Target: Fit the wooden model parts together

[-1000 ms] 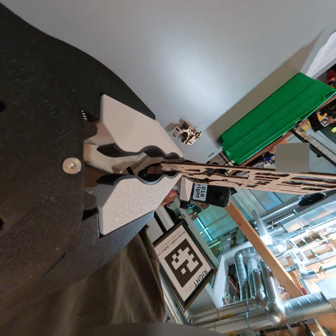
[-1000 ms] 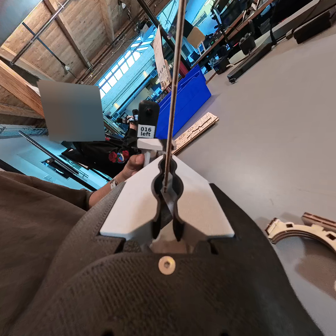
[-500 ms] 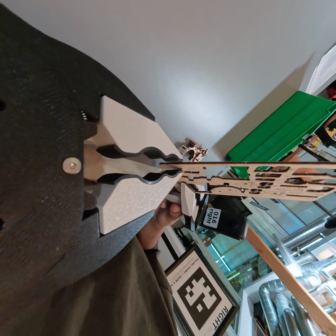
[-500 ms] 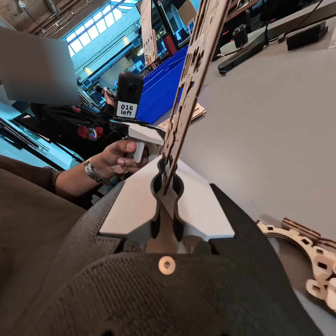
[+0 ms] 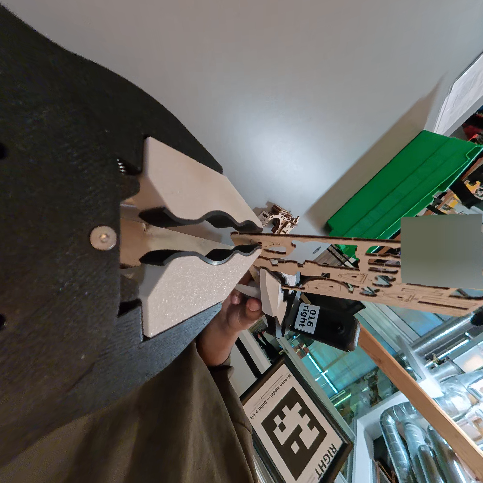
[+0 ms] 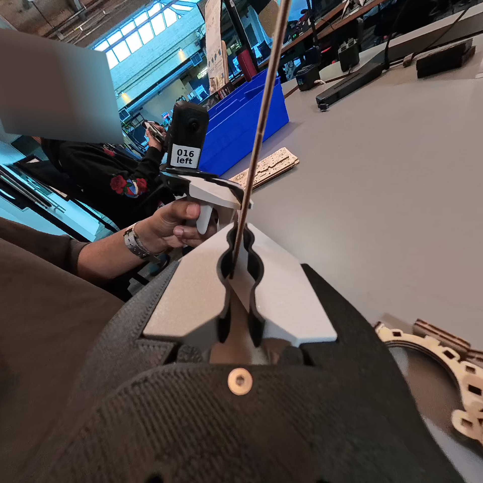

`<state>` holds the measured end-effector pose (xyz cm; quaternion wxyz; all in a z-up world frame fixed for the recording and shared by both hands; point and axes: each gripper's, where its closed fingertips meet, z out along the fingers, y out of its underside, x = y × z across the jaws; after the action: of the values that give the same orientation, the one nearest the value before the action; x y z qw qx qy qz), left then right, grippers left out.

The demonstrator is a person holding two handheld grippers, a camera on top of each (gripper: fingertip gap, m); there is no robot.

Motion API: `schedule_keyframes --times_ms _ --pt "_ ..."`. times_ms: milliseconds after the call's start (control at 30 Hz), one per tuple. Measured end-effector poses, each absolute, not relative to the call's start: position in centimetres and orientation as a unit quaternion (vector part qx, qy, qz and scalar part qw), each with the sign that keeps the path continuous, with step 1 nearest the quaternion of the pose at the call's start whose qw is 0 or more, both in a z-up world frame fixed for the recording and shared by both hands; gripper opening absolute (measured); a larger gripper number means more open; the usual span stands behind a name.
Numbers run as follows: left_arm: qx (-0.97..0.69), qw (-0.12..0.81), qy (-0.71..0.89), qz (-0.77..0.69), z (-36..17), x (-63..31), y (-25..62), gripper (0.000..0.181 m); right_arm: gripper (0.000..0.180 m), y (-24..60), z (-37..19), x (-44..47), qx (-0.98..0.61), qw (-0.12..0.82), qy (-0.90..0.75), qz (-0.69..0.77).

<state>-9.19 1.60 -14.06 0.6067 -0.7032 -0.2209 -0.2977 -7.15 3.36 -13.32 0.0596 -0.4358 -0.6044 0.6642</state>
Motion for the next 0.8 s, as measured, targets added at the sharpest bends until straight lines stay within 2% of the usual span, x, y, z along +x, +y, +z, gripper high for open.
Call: schedule_keyframes --times_ms 800 --pt "-0.732 0.572 -0.279 -0.242 -15.7 -10.6 1.5 0.006 0.002 2.7 -15.8 -7.6 -0.472 0.061 -0.629 0.615"
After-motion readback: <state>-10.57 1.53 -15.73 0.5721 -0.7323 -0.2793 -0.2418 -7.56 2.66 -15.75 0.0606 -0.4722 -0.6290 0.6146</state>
